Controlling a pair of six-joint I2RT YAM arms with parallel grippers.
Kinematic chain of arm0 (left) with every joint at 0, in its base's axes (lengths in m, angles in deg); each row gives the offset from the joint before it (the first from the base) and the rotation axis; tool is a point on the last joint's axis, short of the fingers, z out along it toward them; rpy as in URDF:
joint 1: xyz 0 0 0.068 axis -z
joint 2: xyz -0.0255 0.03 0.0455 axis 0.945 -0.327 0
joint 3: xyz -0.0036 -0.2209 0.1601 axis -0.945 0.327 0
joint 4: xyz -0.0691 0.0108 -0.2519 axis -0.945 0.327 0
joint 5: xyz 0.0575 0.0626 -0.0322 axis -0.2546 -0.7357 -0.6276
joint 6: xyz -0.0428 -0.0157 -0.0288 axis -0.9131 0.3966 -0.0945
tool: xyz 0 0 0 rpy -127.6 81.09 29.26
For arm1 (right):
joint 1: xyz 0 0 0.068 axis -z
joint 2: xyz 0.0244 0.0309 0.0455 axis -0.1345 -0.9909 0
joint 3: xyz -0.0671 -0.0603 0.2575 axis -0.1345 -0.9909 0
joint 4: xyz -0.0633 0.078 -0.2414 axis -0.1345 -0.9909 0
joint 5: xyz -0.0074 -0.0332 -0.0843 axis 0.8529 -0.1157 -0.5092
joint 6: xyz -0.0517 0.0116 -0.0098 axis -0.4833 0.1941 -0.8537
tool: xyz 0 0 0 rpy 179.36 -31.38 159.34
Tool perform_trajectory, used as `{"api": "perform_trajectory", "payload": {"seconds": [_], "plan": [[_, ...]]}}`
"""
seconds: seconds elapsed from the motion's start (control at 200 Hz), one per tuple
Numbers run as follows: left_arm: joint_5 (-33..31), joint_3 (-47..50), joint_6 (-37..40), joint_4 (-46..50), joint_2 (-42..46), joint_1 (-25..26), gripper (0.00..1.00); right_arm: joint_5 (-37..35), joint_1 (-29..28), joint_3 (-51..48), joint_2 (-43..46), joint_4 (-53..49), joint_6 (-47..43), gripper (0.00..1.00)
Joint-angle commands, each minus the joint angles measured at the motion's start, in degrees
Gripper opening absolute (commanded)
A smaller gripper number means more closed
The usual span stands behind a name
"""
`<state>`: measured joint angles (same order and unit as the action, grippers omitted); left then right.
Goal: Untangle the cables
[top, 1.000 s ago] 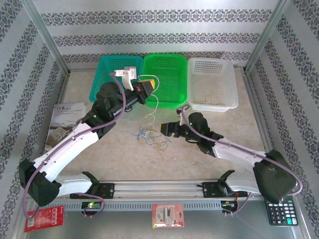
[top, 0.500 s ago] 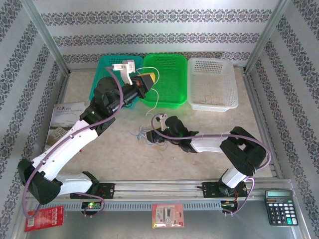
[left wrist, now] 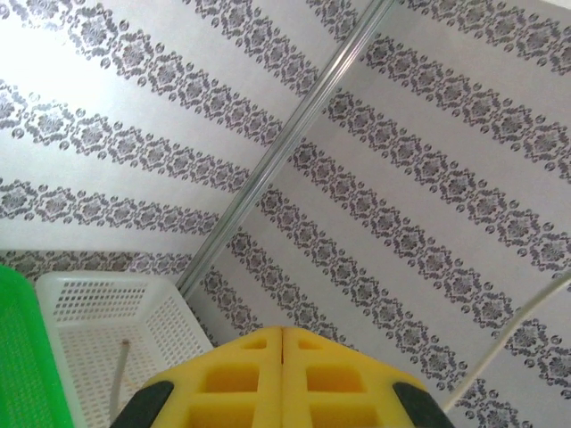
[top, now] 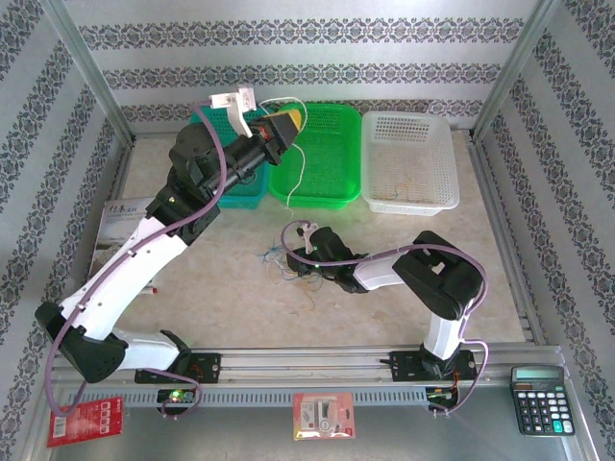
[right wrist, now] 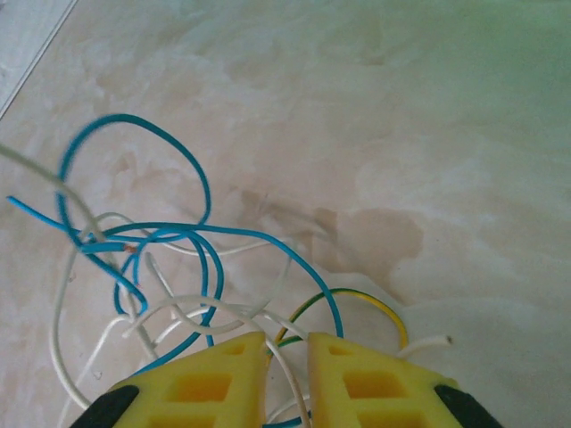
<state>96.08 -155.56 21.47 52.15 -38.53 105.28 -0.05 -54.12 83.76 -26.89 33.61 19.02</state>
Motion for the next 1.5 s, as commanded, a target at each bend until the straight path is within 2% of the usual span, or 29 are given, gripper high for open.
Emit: {"api": "perform_trajectory", "payload": {"seconds": [0.0, 0.495, 0.605, 1.099, 1.269, 1.499], "plan": [[0.4, -4.0, 0.1, 2.2, -0.5, -0.7, 0.0, -1.9, -0.7, -1.4, -1.6, 3.1, 2.1, 0.18], [-0.2, -19.3, 2.9, 6.3, -4.8, -1.7, 0.0, -4.1, -0.7, -5.5, -4.0, 6.2, 5.4, 0.12], [-0.2, -22.2, 3.8, 7.2, -5.4, -2.4, 0.0, -4.3, -0.4, -6.2, -4.1, 6.8, 5.9, 0.2], [0.8, -31.6, 5.8, 12.2, -9.0, -5.7, 0.0, -1.8, 0.5, -7.1, -4.8, 8.8, 7.5, 0.18], [0.9, -29.7, 7.6, 14.0, -9.1, -6.9, 0.0, 0.6, 0.8, -6.6, -1.7, 7.8, 7.8, 0.25], [2.7, -25.9, 8.4, 14.1, -9.8, -9.6, 0.0, 3.6, 1.6, -5.6, 4.0, 5.8, 8.4, 0.4]]}}
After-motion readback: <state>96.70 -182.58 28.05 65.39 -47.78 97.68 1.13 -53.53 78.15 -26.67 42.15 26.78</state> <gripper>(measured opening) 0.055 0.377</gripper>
